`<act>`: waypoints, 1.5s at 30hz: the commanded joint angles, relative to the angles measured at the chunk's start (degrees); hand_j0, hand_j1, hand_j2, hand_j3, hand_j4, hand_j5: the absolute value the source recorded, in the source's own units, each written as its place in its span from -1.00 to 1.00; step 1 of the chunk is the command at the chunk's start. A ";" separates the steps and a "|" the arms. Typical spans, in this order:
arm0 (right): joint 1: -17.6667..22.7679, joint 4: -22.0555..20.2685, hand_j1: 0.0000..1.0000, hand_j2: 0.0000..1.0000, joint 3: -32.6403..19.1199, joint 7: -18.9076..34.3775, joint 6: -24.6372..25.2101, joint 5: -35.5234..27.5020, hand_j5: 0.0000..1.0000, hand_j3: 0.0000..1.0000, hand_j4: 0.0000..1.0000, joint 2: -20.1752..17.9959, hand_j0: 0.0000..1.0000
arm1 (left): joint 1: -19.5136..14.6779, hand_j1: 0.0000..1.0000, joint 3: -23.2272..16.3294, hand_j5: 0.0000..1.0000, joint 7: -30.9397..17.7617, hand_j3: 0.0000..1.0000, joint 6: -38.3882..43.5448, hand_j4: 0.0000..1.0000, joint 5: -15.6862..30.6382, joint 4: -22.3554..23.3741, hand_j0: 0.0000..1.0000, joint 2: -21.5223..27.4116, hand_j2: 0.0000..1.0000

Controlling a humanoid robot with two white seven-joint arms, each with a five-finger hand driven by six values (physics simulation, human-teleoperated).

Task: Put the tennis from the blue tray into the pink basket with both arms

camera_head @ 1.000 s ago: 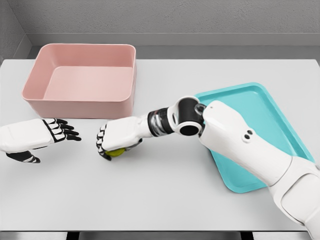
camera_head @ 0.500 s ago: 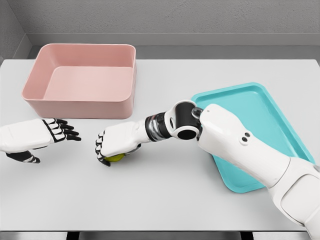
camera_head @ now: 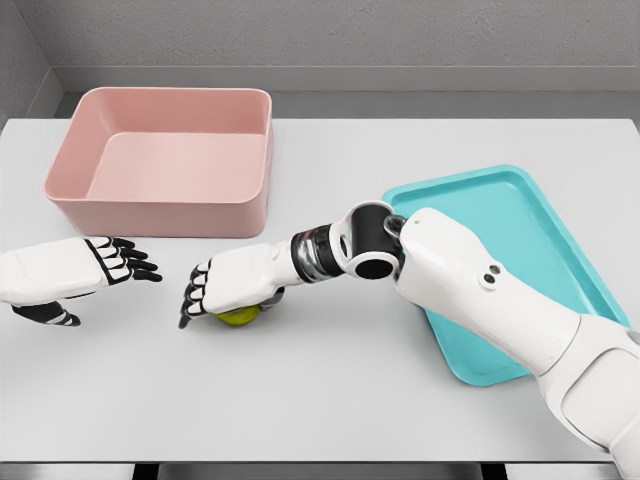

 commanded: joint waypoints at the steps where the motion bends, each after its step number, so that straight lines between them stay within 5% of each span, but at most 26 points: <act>1: 0.00 0.05 0.98 0.98 -0.05 -0.02 0.15 -0.26 0.98 0.98 0.98 -0.27 0.98 | 0.00 1.00 -0.01 1.00 0.02 1.00 0.07 1.00 0.32 0.00 1.00 0.08 1.00; 10: 0.00 0.32 0.98 0.98 -0.84 -0.02 0.15 0.01 0.98 0.98 0.98 -2.38 0.98 | 0.00 1.00 0.08 1.00 0.02 1.00 0.07 1.00 0.32 0.09 1.00 0.08 1.00; 22: -0.26 -5.39 0.98 0.98 -3.13 -0.02 0.15 -0.35 0.98 0.98 0.98 -4.93 0.98 | 0.00 1.00 -0.01 1.00 0.02 1.00 0.07 1.00 0.32 0.09 1.00 -0.01 1.00; 30: 1.23 -17.61 0.99 0.99 -16.92 -0.02 0.15 -3.07 0.99 0.99 0.99 -22.77 0.99 | -0.18 1.00 0.08 1.00 0.02 1.00 0.07 1.00 0.23 0.09 1.00 -0.19 1.00; 36: 11.51 -17.52 0.99 0.99 -36.17 -0.02 0.15 -18.80 0.99 0.99 0.99 -40.44 0.99 | -0.61 1.00 -0.01 1.00 -0.24 1.00 0.07 1.00 -0.82 0.09 1.00 -4.58 1.00; 41: 28.74 -17.52 0.99 0.99 -59.55 -0.02 0.15 -23.81 0.99 0.99 0.99 -40.96 0.99 | -2.11 1.00 -0.01 1.00 -0.24 1.00 0.07 1.00 -4.07 0.00 1.00 -9.68 1.00; 45: 31.99 -17.17 0.99 0.99 -62.19 -0.02 0.15 -27.06 0.99 0.99 0.99 -40.70 0.99 | -5.53 1.00 -2.56 1.00 -0.24 1.00 0.07 1.00 -5.30 0.09 1.00 -12.93 1.00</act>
